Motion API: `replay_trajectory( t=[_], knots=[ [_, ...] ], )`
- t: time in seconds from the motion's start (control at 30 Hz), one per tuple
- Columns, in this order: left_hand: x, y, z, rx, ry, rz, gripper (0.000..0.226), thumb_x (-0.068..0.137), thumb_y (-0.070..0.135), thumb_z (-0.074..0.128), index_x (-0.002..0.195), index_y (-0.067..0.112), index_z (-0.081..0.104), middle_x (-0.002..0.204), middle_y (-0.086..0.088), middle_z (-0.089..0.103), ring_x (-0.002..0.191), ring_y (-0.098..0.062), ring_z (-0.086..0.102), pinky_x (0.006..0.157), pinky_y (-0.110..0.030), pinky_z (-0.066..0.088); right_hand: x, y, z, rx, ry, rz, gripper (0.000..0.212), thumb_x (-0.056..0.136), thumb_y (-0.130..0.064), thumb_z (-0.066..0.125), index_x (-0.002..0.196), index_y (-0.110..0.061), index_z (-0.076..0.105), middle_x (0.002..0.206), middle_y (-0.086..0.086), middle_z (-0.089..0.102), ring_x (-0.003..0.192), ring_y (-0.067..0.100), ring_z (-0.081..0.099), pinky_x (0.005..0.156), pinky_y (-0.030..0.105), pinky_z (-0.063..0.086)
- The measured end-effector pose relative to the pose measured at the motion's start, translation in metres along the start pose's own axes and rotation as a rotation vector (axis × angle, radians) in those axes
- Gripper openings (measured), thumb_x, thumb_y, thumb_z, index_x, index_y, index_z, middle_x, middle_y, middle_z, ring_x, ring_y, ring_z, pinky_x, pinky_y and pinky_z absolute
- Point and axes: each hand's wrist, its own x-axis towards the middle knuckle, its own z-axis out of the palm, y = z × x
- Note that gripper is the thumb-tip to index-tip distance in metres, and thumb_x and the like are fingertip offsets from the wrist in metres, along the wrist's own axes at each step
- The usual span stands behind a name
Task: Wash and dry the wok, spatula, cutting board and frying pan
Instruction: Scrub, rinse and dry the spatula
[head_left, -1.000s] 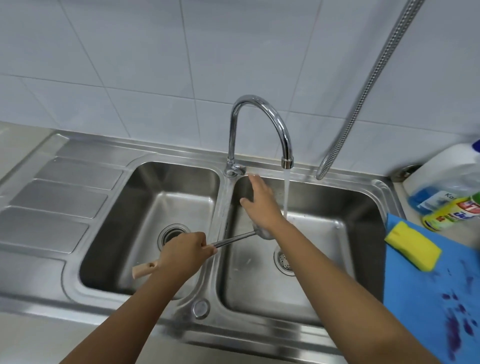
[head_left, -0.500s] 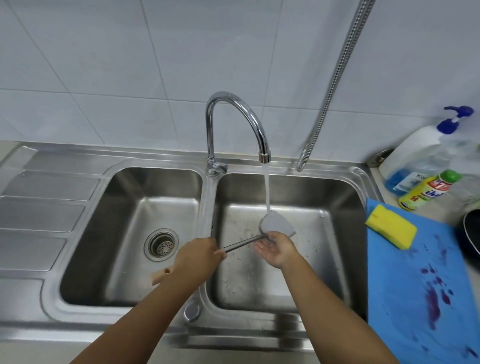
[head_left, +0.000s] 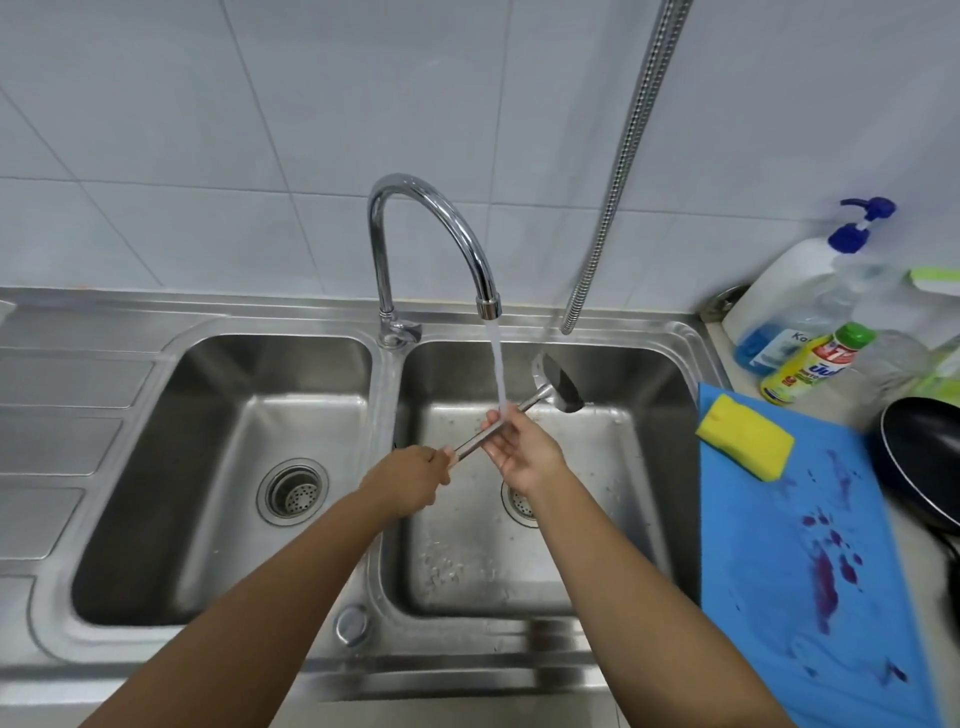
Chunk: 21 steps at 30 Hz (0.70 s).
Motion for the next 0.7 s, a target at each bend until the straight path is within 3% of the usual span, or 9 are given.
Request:
replay_trajectory(
  t=[0.17, 0.3, 0.53, 0.7],
  knots=[
    [-0.005, -0.02, 0.001, -0.03, 0.096, -0.013, 0.055, 0.102, 0.052, 0.028, 0.074, 0.022, 0.064, 0.077, 0.001, 0.063, 0.075, -0.015, 0.06, 0.07, -0.029, 0.042, -0.01, 0.015, 0.006, -0.025, 0.04, -0.04, 0.018, 0.091, -0.021, 0.067, 0.103, -0.007, 0.068, 0.09, 0.01, 0.073, 0.084, 0.021, 0.071, 0.067, 0.031, 0.058],
    [-0.024, -0.047, -0.008, 0.105, 0.17, -0.019, 0.055, 0.1, 0.056, 0.029, 0.072, 0.022, 0.063, 0.076, 0.001, 0.066, 0.073, -0.015, 0.061, 0.069, -0.031, 0.045, -0.016, 0.03, 0.005, -0.013, 0.09, -0.065, 0.018, 0.092, -0.023, 0.065, 0.1, -0.007, 0.066, 0.095, 0.011, 0.073, 0.087, 0.023, 0.07, 0.069, 0.033, 0.059],
    [-0.051, -0.089, -0.019, 0.228, 0.171, -0.022, 0.058, 0.097, 0.06, 0.028, 0.068, 0.02, 0.058, 0.069, 0.002, 0.062, 0.065, -0.01, 0.06, 0.059, -0.027, 0.043, -0.031, 0.051, -0.006, -0.015, 0.048, 0.098, 0.021, 0.092, -0.024, 0.065, 0.098, -0.004, 0.065, 0.097, 0.014, 0.07, 0.087, 0.027, 0.068, 0.068, 0.033, 0.057],
    [-0.05, -0.075, -0.029, 0.383, 0.247, -0.005, 0.052, 0.094, 0.066, 0.033, 0.07, 0.024, 0.053, 0.065, 0.005, 0.059, 0.061, -0.008, 0.056, 0.058, -0.027, 0.044, -0.032, 0.051, -0.016, -0.103, 0.163, 0.167, 0.027, 0.091, -0.029, 0.066, 0.096, -0.002, 0.064, 0.09, 0.011, 0.07, 0.078, 0.02, 0.066, 0.064, 0.029, 0.055]
  ],
)
